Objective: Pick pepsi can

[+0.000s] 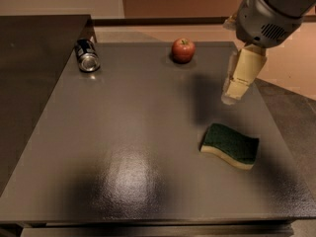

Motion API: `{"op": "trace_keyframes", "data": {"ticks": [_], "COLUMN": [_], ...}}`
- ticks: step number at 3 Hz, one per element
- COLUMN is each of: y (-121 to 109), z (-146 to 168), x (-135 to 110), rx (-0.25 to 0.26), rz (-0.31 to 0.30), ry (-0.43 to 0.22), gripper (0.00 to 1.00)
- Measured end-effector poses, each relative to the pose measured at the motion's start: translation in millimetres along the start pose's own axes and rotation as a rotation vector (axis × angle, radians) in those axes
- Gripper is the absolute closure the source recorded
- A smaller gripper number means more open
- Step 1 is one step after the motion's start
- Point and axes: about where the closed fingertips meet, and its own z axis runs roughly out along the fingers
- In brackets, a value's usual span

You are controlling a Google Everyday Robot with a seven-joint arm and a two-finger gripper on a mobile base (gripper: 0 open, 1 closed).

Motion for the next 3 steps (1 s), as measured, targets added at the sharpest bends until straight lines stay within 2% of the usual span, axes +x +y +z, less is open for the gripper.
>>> {"op": "trace_keyframes", "data": {"ticks": [2,3], "y": [-29,-42], "z": [42,64], "x": [-51,-74], "rx": [-0.021,-0.029], "rz": [0.019,0.059], "ry": [-0.064,-0.085], "gripper": [0.0,0.0]}}
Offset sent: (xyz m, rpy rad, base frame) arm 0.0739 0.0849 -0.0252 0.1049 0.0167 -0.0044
